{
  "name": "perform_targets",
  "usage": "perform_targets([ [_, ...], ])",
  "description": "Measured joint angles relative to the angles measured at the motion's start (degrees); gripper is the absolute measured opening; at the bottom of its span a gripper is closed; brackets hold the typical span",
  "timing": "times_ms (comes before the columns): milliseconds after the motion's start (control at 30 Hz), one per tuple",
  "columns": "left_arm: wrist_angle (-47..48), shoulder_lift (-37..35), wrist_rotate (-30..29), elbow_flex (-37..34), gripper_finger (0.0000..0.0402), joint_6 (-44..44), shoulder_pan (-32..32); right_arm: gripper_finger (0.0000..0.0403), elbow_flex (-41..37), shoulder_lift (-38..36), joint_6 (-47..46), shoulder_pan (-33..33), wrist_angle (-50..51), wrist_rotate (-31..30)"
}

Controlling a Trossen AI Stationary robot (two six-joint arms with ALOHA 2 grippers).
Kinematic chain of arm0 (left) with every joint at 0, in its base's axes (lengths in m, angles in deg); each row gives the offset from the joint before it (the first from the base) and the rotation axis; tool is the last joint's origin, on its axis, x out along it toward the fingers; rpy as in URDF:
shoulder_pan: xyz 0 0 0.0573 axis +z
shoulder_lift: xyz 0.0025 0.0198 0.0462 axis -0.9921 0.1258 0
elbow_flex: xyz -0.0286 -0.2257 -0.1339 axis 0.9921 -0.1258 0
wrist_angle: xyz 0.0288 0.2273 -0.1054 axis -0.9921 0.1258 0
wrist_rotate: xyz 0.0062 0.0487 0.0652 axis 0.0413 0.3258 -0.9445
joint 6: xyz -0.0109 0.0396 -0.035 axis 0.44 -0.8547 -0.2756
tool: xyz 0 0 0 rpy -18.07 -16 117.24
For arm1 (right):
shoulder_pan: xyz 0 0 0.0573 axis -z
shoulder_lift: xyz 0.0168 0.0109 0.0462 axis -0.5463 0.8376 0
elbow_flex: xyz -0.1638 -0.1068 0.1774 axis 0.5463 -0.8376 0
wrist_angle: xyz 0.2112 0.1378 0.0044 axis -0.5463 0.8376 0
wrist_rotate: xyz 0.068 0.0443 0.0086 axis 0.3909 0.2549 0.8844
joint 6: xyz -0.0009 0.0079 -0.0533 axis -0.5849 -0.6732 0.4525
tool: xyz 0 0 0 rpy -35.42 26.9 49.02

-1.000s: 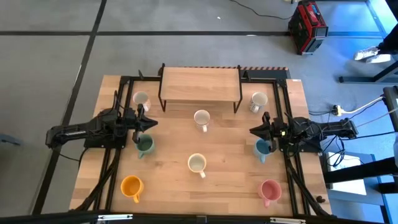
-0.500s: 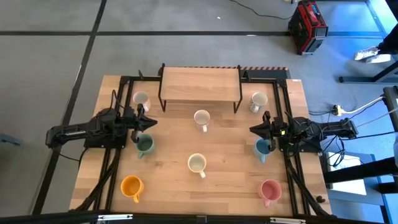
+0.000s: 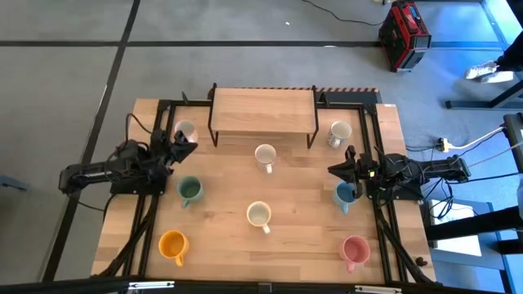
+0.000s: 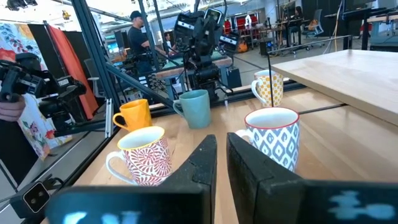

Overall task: Place coffee mugs
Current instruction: Put the gray patterned mug on the shelf

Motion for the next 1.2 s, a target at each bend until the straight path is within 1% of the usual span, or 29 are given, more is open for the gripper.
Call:
perform_targets([
  [100, -0.1, 4.0, -1.9, 2.9, 0.0014, -2.2, -0.5, 0.0028, 0.0, 0.0, 0.0, 0.0, 0.0, -0.3],
  [167, -0.1, 8.0, -2.0, 5.3, 0.0014, -3.8, -0.9, 0.0028, 0.0, 0.0, 0.0, 0.0, 0.0, -0.3],
  [333, 0.0, 20.0, -1.9, 11.1, 0.0014, -4.7, -1.4, 0.0028, 0.0, 0.0, 0.0, 0.0, 0.0, -0.4],
  [500, 0.0, 32.3, 0.5, 16.7, 0.0014, -4.7, -1.4, 0.0028, 0.0, 0.0, 0.0, 0.0, -0.1, -0.4],
  [633, 0.3, 40.8, 0.5, 21.7, 0.0014, -4.7, -2.4, 0.0028, 0.0, 0.0, 0.0, 0.0, 0.0, -0.4],
  [800, 2.1, 49.4, -0.8, 29.2, 0.0014, -4.4, -4.8, 0.0028, 0.0, 0.0, 0.0, 0.0, 0.0, -0.4],
  [1033, 3.2, 59.5, -7.3, 38.2, 0.0014, -4.4, -10.0, 0.0028, 0.0, 0.0, 0.0, 0.0, 0.0, -0.3],
  [1200, 3.1, 66.1, -7.0, 43.5, 0.0014, -4.8, -12.7, 0.0028, 0.0, 0.0, 0.0, 0.0, 0.0, -0.3],
])
